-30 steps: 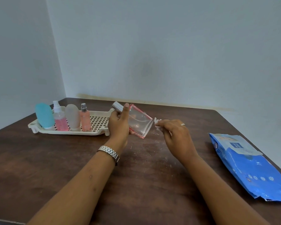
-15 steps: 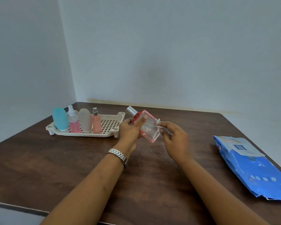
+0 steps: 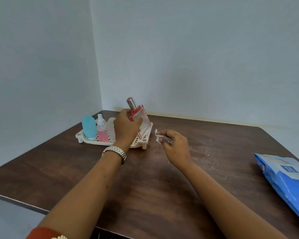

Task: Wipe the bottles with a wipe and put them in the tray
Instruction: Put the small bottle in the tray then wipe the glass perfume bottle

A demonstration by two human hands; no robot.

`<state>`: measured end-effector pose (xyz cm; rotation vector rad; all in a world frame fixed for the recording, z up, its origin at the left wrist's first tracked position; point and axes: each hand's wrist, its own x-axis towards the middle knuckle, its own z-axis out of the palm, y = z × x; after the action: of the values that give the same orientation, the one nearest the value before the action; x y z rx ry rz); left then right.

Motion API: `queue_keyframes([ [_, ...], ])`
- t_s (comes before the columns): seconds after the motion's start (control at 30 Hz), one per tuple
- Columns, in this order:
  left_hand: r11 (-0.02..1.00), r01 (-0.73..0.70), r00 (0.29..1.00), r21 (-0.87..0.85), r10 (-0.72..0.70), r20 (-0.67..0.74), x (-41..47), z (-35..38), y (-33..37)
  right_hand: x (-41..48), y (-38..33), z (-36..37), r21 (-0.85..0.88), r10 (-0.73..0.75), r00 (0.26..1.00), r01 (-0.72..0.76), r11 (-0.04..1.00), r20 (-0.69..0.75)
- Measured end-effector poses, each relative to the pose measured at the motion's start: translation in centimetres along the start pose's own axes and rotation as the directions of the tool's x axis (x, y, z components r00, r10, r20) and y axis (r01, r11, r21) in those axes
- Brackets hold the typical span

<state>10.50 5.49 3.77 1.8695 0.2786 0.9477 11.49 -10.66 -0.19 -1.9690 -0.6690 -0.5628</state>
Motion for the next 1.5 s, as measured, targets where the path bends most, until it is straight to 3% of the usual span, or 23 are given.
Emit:
queue_keyframes([
  [0.27, 0.969, -0.094, 0.996, 0.227, 0.091, 0.023, 0.4, 1.6, -1.6, 1.0, 0.7, 2.2, 0.025, 0.102, 0.994, -0.103, 0.994, 0.03],
  [0.5, 0.944, -0.122, 0.992, 0.305, 0.119, 0.028, 0.6, 2.9, -2.2, 0.8, 1.7, 2.3, 0.071, 0.14, 0.989, -0.143, 0.987, 0.05],
  [0.93, 0.911, -0.203, 0.978, 0.36, 0.205, 0.034, -1.1, 3.7, -3.0, 0.4, 1.9, 1.9, 0.101, 0.13, 0.988, -0.138, 0.985, 0.085],
  [1.5, 0.885, -0.196, 0.98, 0.423, 0.184, 0.069, -0.7, 3.4, -2.7, 0.3, 1.9, 1.1, 0.056, 0.166, 0.983, -0.171, 0.984, 0.084],
])
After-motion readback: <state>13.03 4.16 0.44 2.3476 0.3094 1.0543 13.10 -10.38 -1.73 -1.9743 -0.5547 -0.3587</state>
